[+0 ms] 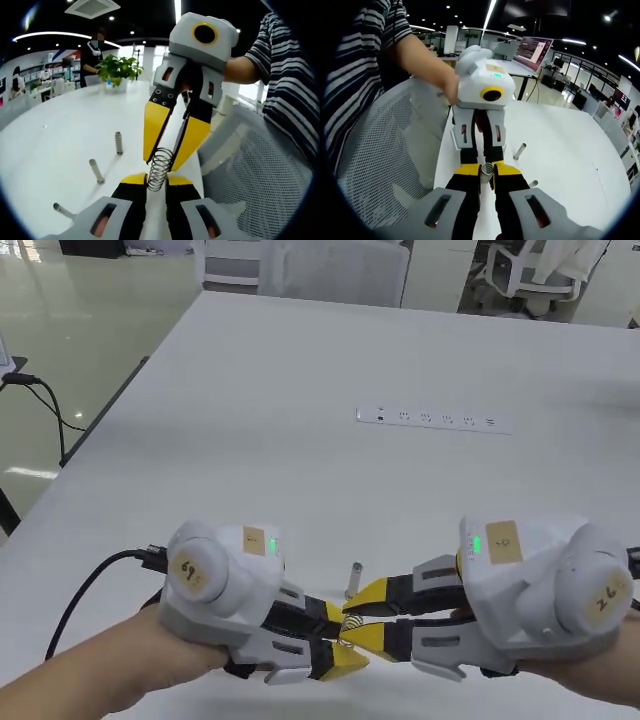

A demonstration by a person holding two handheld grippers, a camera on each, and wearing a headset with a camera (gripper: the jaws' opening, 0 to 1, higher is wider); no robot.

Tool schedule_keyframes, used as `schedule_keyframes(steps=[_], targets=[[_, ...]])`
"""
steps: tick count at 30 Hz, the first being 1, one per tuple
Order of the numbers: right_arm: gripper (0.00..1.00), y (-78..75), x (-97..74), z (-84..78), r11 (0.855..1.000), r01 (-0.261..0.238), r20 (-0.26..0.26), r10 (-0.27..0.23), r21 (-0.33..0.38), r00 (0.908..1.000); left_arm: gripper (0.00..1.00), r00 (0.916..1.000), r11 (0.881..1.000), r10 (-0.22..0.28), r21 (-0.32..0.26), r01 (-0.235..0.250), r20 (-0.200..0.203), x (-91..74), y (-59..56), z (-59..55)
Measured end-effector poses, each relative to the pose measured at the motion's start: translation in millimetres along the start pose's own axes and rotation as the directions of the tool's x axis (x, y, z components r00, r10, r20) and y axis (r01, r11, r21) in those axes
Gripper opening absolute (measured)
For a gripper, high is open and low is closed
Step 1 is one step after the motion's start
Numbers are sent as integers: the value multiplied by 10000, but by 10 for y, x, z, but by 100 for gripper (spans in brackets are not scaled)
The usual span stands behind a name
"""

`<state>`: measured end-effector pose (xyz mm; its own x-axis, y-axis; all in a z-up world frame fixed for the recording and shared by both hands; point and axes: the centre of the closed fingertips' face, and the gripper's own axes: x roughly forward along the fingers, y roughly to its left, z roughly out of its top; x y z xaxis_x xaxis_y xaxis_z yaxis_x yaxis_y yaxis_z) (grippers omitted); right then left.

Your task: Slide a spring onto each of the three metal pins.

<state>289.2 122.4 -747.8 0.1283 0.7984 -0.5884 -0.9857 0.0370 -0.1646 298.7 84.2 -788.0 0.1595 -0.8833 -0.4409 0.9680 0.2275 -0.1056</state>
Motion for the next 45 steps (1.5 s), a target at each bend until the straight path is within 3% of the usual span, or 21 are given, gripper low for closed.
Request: schedule_keyframes(steps=[25,45], targets=[[7,-109,-32,-103,9989,426,-443,-434,-178,9981,21,9982,9968,592,-529,-594,-51,-137,109,-50],[7,-232,-66,-191,9954,950,-614,-953,-83,9936,37,9896,9832,1437,-1131,-1434,-55,-439,268,-168]])
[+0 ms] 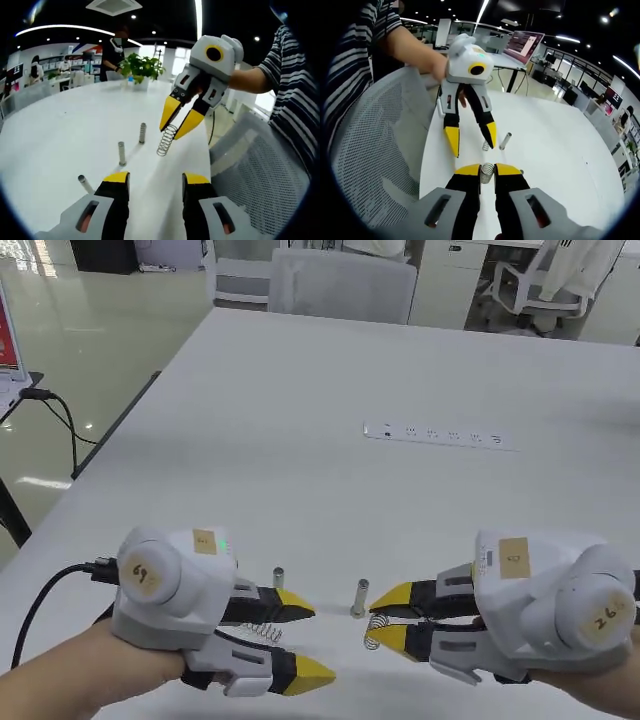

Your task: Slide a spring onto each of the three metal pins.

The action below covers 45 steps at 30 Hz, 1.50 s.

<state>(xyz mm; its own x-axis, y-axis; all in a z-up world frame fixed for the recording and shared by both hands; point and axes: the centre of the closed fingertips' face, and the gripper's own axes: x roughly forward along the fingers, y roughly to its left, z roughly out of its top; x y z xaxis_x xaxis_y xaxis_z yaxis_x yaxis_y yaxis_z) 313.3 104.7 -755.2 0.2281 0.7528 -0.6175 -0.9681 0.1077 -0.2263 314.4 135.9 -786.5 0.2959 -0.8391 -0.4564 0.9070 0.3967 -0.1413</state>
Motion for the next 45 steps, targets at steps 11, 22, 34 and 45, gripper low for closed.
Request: schedule_keyframes(steps=[11,22,34,45], targets=[[7,-70,-10,-53,9994,306,-42,-305,175,9995,49,9976,9973,683,-287,-681,74,-208,170,-73],[7,-144,-11,-78,9977,527,-8,-527,436,9986,62,9936,9915,1129,-666,-1121,84,-383,274,-173],[7,-188,-14,-119,9959,661,-84,-657,615,9978,89,9840,9800,1765,-978,-1734,248,-533,376,-239],[7,-295,-29,-115,9907,989,-17,-992,938,9951,98,9736,9691,2219,-1223,-2142,534,-637,448,-227]])
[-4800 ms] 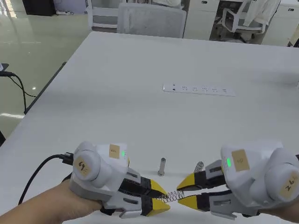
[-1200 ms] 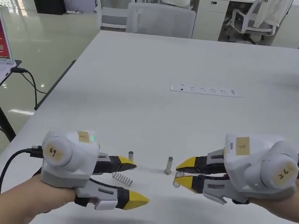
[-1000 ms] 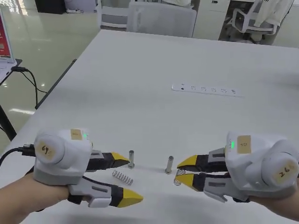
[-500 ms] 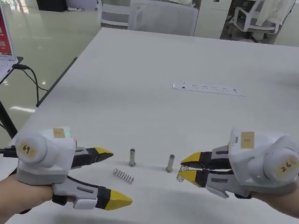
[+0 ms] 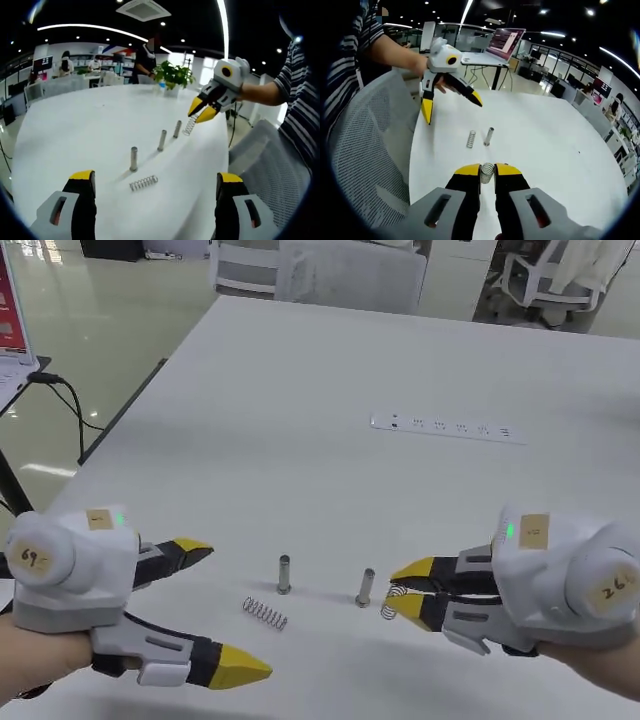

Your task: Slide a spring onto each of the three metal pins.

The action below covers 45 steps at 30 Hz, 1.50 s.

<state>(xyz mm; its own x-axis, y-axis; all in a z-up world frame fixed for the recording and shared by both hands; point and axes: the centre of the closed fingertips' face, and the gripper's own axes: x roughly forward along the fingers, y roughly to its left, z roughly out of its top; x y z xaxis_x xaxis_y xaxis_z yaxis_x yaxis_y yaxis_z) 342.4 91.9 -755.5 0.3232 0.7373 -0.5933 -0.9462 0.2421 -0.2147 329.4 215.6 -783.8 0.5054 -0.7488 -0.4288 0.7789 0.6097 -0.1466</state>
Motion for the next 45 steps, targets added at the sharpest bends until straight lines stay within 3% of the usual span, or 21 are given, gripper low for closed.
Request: schedule_keyframes(steps=[17,24,45], targets=[[7,-305,86,141,9950,648,291,-671,754,9973,98,9999,9999,122,-114,-121,48,-55,17,-27],[7,-404,174,150,9922,782,189,-804,969,9966,98,9998,9997,189,-157,-188,92,-85,29,-24],[7,-412,349,60,9919,620,-115,-611,1111,9981,98,9995,9991,308,-279,-305,87,-114,74,-57]])
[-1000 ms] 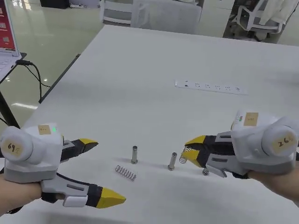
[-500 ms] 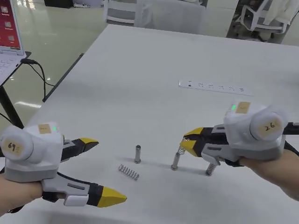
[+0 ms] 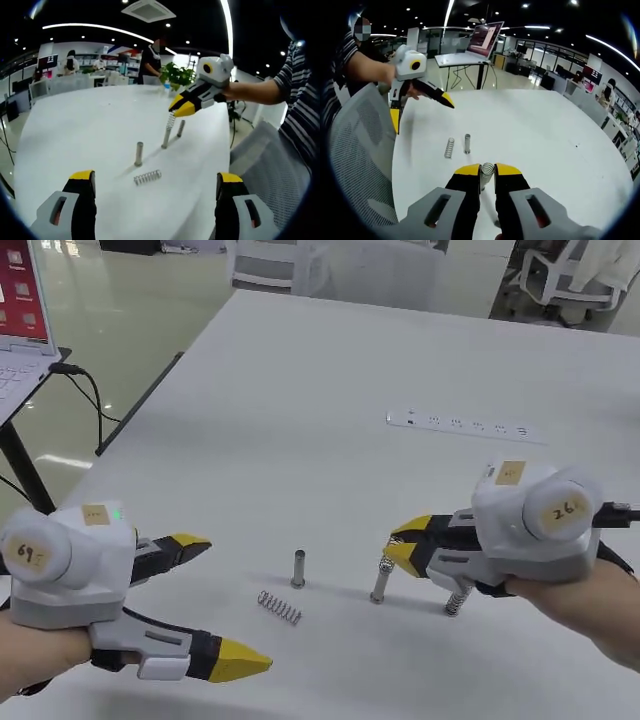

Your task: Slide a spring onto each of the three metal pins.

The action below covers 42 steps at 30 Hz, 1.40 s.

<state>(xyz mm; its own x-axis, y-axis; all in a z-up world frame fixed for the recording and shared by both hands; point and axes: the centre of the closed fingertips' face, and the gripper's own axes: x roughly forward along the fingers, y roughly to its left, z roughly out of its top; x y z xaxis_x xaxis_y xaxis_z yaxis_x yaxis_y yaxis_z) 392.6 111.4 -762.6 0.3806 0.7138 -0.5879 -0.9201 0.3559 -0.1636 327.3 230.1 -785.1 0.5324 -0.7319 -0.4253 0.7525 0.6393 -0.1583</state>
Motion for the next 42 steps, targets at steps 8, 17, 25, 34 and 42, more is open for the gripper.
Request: schedule_keyframes(steps=[8,17,25,34,42], targets=[[7,44,104,-130,9999,-123,-370,122,-24,9992,98,10000,10000,-5,-32,5,96,11,-9,27],[7,74,246,-306,9997,-248,-817,248,17,9964,98,10000,10000,7,-60,-7,44,3,-15,4],[7,89,323,-438,9993,-317,-1134,337,197,9930,98,10000,9999,27,-101,-26,25,-6,-8,-14],[8,106,327,-449,9992,-349,-1063,325,-203,9938,98,10000,9999,49,-91,-49,47,-9,-3,22],[13,123,279,-381,9994,-345,-829,345,12,9960,98,10000,10000,-21,-38,21,51,10,-39,59]])
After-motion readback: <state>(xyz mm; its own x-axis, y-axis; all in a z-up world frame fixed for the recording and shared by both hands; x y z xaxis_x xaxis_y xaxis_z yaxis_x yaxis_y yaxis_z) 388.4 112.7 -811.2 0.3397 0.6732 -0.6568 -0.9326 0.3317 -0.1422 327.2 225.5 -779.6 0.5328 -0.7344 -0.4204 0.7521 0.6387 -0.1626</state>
